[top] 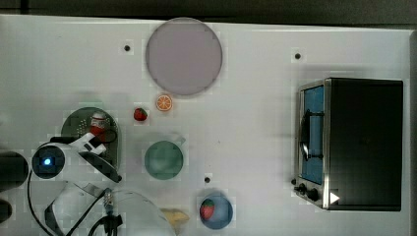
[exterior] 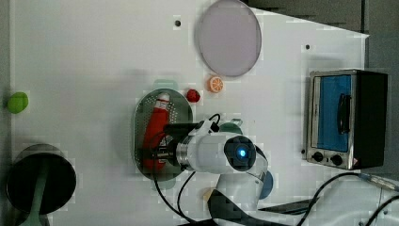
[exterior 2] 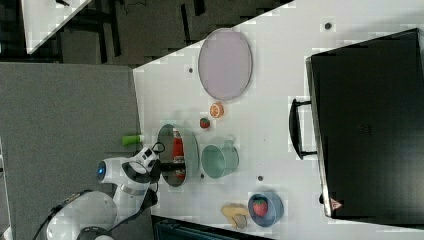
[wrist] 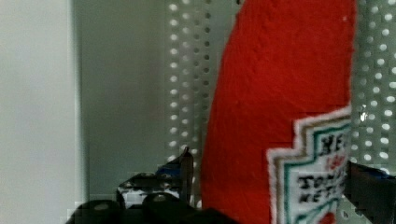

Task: Pick ketchup from strainer and place it on the table

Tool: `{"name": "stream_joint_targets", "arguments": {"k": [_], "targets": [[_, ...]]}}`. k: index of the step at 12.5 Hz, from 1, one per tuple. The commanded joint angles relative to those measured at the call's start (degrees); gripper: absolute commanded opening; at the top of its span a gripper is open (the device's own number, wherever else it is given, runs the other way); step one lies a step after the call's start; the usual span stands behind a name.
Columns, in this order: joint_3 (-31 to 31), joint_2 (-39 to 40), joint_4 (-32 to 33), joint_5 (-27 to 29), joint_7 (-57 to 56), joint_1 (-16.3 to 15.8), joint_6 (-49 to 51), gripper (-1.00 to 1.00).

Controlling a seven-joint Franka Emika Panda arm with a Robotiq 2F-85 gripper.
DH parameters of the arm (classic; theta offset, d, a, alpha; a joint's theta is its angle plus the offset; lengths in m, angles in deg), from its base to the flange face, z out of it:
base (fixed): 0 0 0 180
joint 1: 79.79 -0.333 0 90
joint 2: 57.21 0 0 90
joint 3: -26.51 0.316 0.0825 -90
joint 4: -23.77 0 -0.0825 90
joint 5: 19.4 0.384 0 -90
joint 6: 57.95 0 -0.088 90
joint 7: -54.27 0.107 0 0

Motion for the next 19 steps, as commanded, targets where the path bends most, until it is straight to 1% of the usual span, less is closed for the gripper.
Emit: {"name": "stream_joint_targets", "arguments": {"k": [1, 3, 5, 8, 10, 12, 14, 15, 17, 19], "targets": [[-1.1, -1.0, -0.6, -0.5, 4.1, -1.7, -0.5, 0.68], [-0.7, -1.3, -0.7, -0.5, 4.2, -1.6, -0.6, 0.21], [0.0, -2.7, -0.8, -0.4, 4.2, -1.4, 0.3, 0.19], [1.7, -9.1, -0.8, 0.8, 4.2, -0.5, 2.9, 0.19], [4.4, -14.7, -0.9, 5.9, 4.2, 0.7, 8.2, 0.19], [6.3, -19.7, -2.2, 14.1, 4.2, 1.6, 13.1, 0.19], [6.4, -23.4, -4.5, 21.8, 4.1, 2.3, 17.0, 0.19], [6.1, -24.7, -6.2, 23.7, 4.0, 2.9, 19.4, 0.19], [4.8, -26.2, -10.4, 24.1, 2.9, 4.2, 25.2, 0.19], [3.0, -26.4, -15.1, 24.1, -1.8, 5.7, 31.7, 0.19]]}}
